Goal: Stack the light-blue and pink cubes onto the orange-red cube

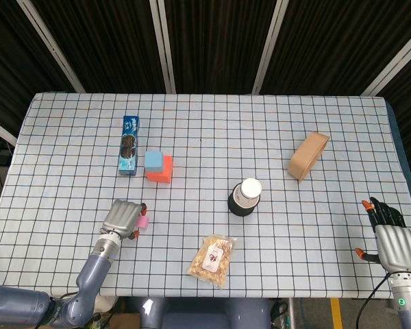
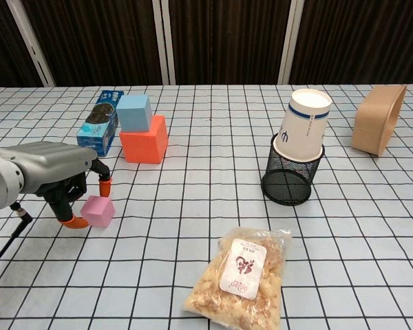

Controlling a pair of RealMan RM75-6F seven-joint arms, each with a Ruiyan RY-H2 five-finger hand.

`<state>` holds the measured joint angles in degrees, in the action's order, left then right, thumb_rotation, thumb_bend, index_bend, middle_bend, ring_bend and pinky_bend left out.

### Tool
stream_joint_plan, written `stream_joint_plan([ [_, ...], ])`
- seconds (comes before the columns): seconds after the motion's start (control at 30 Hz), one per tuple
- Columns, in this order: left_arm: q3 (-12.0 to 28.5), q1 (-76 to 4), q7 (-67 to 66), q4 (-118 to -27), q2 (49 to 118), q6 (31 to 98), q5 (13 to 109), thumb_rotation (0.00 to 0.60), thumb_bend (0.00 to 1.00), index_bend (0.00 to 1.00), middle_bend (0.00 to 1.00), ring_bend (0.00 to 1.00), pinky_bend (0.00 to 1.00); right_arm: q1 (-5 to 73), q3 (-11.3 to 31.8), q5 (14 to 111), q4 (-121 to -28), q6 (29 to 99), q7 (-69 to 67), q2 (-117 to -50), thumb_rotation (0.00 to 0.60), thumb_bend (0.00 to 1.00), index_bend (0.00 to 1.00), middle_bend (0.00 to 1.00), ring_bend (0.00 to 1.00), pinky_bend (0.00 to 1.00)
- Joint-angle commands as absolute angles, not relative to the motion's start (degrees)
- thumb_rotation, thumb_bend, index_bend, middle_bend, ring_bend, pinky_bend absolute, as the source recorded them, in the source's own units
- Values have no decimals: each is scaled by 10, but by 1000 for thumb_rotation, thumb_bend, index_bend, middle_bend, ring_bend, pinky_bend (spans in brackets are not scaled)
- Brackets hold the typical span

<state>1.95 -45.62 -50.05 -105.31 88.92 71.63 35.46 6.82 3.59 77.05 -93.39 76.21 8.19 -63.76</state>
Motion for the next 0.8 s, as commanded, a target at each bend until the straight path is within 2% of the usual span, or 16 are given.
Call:
stream_joint_plan([
  [0.03, 21, -455, -499, -1051, 890, 715, 356, 600, 270, 397, 860, 720, 737, 68, 36, 770, -934, 762, 82, -637, 600, 104, 71, 33, 55, 104],
  [0.5, 24, -452, -495, -1045, 888, 710, 355, 600, 271, 431, 865, 726, 742, 72, 35, 766, -930, 754, 84, -641, 600, 103, 71, 33, 55, 104],
  [0.8, 27, -450, -494, -1036, 890, 711, 361, 600, 307, 435, 865, 727, 742, 76, 36, 761, -927, 745, 84, -643, 600, 103, 71, 33, 55, 104],
])
